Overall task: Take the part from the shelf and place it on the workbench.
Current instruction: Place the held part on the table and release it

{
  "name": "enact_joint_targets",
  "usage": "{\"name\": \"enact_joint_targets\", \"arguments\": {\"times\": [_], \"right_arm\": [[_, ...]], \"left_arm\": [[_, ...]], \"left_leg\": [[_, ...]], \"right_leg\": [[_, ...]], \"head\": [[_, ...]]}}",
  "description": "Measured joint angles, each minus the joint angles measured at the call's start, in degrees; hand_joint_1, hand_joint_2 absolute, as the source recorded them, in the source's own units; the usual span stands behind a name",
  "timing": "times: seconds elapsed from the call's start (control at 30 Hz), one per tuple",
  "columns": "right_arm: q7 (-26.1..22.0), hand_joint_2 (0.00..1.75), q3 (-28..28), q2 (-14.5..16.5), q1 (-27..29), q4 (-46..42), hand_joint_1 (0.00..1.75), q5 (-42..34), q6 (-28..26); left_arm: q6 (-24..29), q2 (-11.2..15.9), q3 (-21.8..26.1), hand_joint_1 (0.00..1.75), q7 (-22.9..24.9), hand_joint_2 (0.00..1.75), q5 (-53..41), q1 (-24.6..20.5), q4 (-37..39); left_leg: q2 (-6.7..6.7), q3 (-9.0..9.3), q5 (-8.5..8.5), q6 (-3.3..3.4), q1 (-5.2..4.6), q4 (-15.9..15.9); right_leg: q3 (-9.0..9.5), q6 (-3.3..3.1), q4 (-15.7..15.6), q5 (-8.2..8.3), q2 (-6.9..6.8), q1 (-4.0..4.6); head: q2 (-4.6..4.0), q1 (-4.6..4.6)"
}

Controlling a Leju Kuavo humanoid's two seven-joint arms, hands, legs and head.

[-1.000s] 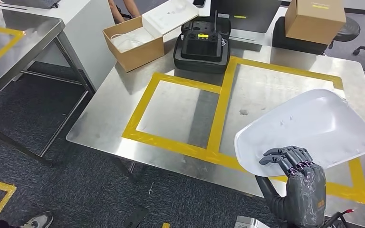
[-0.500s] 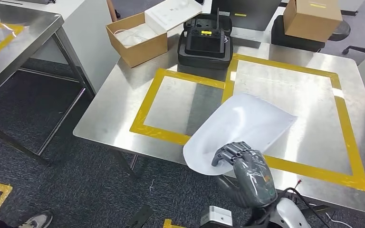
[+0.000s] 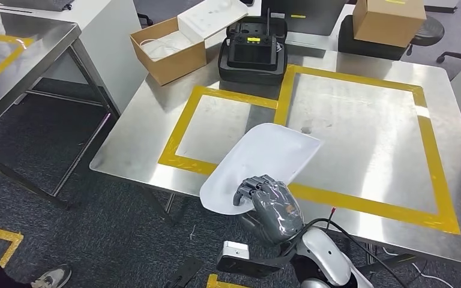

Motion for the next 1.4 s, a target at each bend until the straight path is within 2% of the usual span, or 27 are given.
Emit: {"name": "enact_joint_targets", "arguments": {"times": [0.03,0.1,0.17,0.23,0.3,0.37,0.4,0.43,0.47,0.53,0.57,0.63,0.73,0.77,0.83,0.87,0.9,0.93,0.97,1.0,1.07,1.1,1.23,1.3,1.37,1.4], "right_arm": [[0.2,1.75,0.2,0.2,-0.3,0.5,1.75,-0.1,0.2],[0.7,1.75,0.9,0.9,-1.5,2.1,1.75,-0.8,0.8],[0.2,1.75,1.6,2.1,-3.3,5.4,1.75,-2.7,0.5],[-1.5,1.75,2.1,3.8,-5.3,10.1,1.75,-5.0,-0.8],[-3.8,1.75,2.6,5.6,-6.7,15.1,1.75,-7.5,-2.2],[-6.2,1.75,3.0,7.2,-7.4,19.9,1.75,-9.5,-3.4],[-7.3,1.75,3.2,8.1,-7.6,22.3,1.75,-10.3,-4.1],[-8.3,1.75,3.4,9.0,-7.8,24.8,1.75,-10.9,-5.0],[-9.2,1.75,3.7,10.0,-8.0,27.0,1.75,-11.6,-5.9],[-10.7,1.75,4.0,12.1,-8.8,31.0,1.75,-12.7,-8.0],[-11.0,1.75,4.1,13.1,-9.4,32.7,1.75,-13.0,-8.8],[-11.1,1.75,4.2,14.8,-10.5,35.7,1.75,-13.1,-9.6],[-10.3,1.75,4.5,16.8,-11.8,39.3,1.75,-13.1,-10.1],[-10.1,1.75,4.5,17.4,-12.4,40.4,1.75,-13.1,-10.3],[-9.4,1.75,4.6,18.6,-13.4,42.6,1.75,-13.0,-11.4],[-8.9,1.75,4.7,19.0,-13.7,43.7,1.75,-12.9,-12.2],[-8.3,1.75,4.7,19.3,-13.8,44.9,1.75,-12.8,-13.4],[-7.4,1.75,4.7,19.5,-14.0,45.9,1.75,-12.5,-14.9],[-6.5,1.75,4.6,19.6,-14.1,46.9,1.75,-12.3,-16.6],[-5.5,1.75,4.5,19.7,-14.3,47.7,1.75,-12.1,-18.2],[-3.3,1.75,4.1,19.7,-14.8,49.0,1.75,-11.9,-21.1],[-2.5,1.75,3.8,19.6,-15.1,49.7,1.75,-12.0,-22.1],[-2.4,1.75,2.5,19.1,-15.7,51.7,1.75,-13.4,-24.0],[-2.9,1.75,2.0,19.1,-16.1,52.2,1.75,-13.8,-24.2],[-3.2,1.75,1.7,19.0,-16.1,52.8,1.75,-13.9,-24.3],[-3.3,1.75,1.5,19.0,-16.0,53.0,1.75,-14.0,-24.3]], "left_arm": [[-0.2,0.0,-0.1,0.00,0.0,1.75,-0.2,0.0,0.0],[-0.7,0.0,-0.6,0.00,0.3,1.75,-1.0,-0.2,0.0],[-1.3,-0.2,-1.1,0.00,0.9,1.75,-2.0,-0.4,0.0],[-1.7,-0.5,-1.4,0.00,1.4,1.75,-2.8,-0.6,0.0],[-1.9,-0.7,-1.8,0.00,1.9,1.75,-3.5,-0.9,0.0],[-2.0,-0.7,-2.2,0.00,2.3,1.75,-4.0,-1.0,0.0],[-2.1,-0.6,-2.3,0.00,2.4,1.75,-4.2,-1.0,0.0],[-2.1,-0.6,-2.4,0.00,2.5,1.75,-4.4,-1.0,0.0],[-2.1,-0.6,-2.4,0.00,2.6,1.75,-4.6,-1.0,0.0],[-2.3,-0.7,-2.4,0.00,2.9,1.75,-5.0,-1.0,0.0],[-2.3,-0.8,-2.5,0.00,3.0,1.75,-5.2,-1.1,0.0],[-2.5,-0.9,-2.6,0.00,3.2,1.75,-5.7,-1.1,0.0],[-2.7,-1.1,-2.8,0.00,3.3,1.75,-6.2,-1.2,0.0],[-2.8,-1.1,-2.8,0.00,3.3,1.75,-6.3,-1.2,0.0],[-2.8,-1.1,-2.8,0.00,3.3,1.75,-6.4,-1.3,0.0],[-2.8,-1.1,-2.8,0.00,3.3,1.75,-6.5,-1.3,0.0],[-2.8,-1.1,-2.9,0.00,3.3,1.75,-6.5,-1.2,0.0],[-2.8,-1.1,-3.0,0.00,3.3,1.75,-6.5,-1.1,0.0],[-2.8,-1.0,-3.1,0.00,3.3,1.75,-6.5,-1.1,0.0],[-2.8,-1.0,-3.2,0.00,3.3,1.75,-6.5,-1.1,0.0],[-2.6,-1.0,-3.2,0.00,3.4,1.75,-6.5,-1.1,0.0],[-2.6,-1.0,-3.3,0.00,3.4,1.75,-6.5,-1.0,0.0],[-2.5,-1.0,-3.4,0.00,3.5,1.75,-7.0,-0.5,0.0],[-2.5,-1.0,-3.5,0.00,3.5,1.75,-7.2,-0.6,0.0],[-2.5,-1.0,-3.6,0.00,3.5,1.75,-7.3,-0.6,0.0],[-2.5,-0.9,-3.7,0.00,3.4,1.75,-7.4,-0.5,0.0]], "left_leg": [[0.28,1.65,1.33,-0.05,0.09,-3.3],[0.71,2.99,1.88,0.60,0.13,-6.4],[0.75,2.67,1.82,1.62,0.09,-6.4],[0.71,2.59,2.07,2.18,0.19,-6.5],[0.70,2.54,2.24,2.51,0.24,-6.5],[0.76,2.44,2.29,2.60,0.17,-6.5],[0.80,2.43,2.29,2.60,0.11,-6.5],[0.83,2.44,2.28,2.60,0.04,-6.5],[0.84,2.49,2.28,2.60,-0.07,-6.5],[0.88,2.56,2.27,2.55,-0.28,-6.6],[0.92,2.49,2.31,2.42,-0.31,-6.6],[1.05,2.20,2.51,1.96,-0.23,-6.7],[0.66,2.08,2.12,1.11,-0.07,-6.7],[0.27,1.49,1.17,0.88,-0.03,-5.4],[-0.38,-1.43,-1.87,0.46,0.07,0.4],[-0.46,-3.32,-3.17,0.27,0.10,3.9],[-0.45,-4.75,-3.64,0.09,0.13,6.4],[-0.41,-5.36,-3.09,-0.05,0.16,7.1],[-0.34,-4.86,-1.49,-0.14,0.20,5.7],[-0.19,-3.43,0.73,-0.21,0.24,2.5],[0.25,-0.41,3.13,-0.08,0.19,-3.5],[0.41,0.41,3.33,0.23,0.13,-5.1],[0.16,0.86,2.59,1.84,0.11,-5.7],[0.07,1.27,2.33,2.45,0.33,-5.8],[0.02,1.65,1.94,2.83,0.31,-5.8],[-0.06,1.89,1.69,2.92,0.28,-5.8]], "right_leg": [[-0.19,0.33,0.6,-0.37,0.04,0.07],[-0.79,0.89,1.6,-0.85,0.15,0.33],[-1.21,1.20,1.9,-0.86,0.19,0.38],[-1.69,1.68,2.9,-1.74,0.34,0.21],[-3.81,2.28,7.9,-4.72,0.54,0.05],[-7.24,2.51,15.3,-7.98,0.57,-0.02],[-8.37,2.42,17.6,-8.47,0.58,0.00],[-8.63,2.18,18.0,-7.84,0.61,0.05],[-7.84,1.79,16.0,-6.14,0.70,0.12],[-4.58,0.52,8.7,-2.08,1.23,0.37],[-3.17,-0.07,5.4,-0.85,1.46,0.54],[-2.02,-0.76,2.5,-0.55,1.63,0.89],[-1.52,-0.79,0.9,0.06,1.30,0.80],[-1.27,-0.83,0.3,0.38,1.20,0.65],[-1.04,-0.97,-0.2,0.66,1.01,0.57],[-1.05,-1.03,-0.1,0.62,0.92,0.60],[-1.05,-1.02,0.0,0.51,0.82,0.64],[-1.04,-0.98,0.2,0.34,0.75,0.65],[-1.02,-0.86,0.4,0.10,0.71,0.61],[-1.01,-0.67,0.8,-0.23,0.70,0.53],[-1.22,-0.08,1.9,-1.06,0.75,0.57],[-1.36,0.20,2.3,-1.36,0.78,0.64],[-1.57,0.97,3.0,-2.27,0.78,0.66],[-3.30,1.68,6.8,-4.31,0.85,0.47],[-7.42,2.22,14.4,-7.09,0.88,0.22],[-9.43,2.31,17.6,-7.75,0.87,0.12]], "head": [[0.00,-0.07],[0.00,-0.09],[0.00,-0.04],[0.00,0.05],[0.00,0.17],[0.00,0.20],[0.00,0.20],[0.00,0.20],[0.00,0.20],[0.00,0.14],[0.00,0.10],[0.00,0.10],[0.00,0.20],[0.00,0.13],[0.00,-0.06],[0.00,-0.12],[0.00,-0.15],[0.00,-0.14],[0.00,-0.14],[0.00,-0.14],[0.00,-0.20],[0.00,-0.20],[0.00,-0.05],[0.00,0.20],[0.00,0.36],[0.00,0.34]]}}
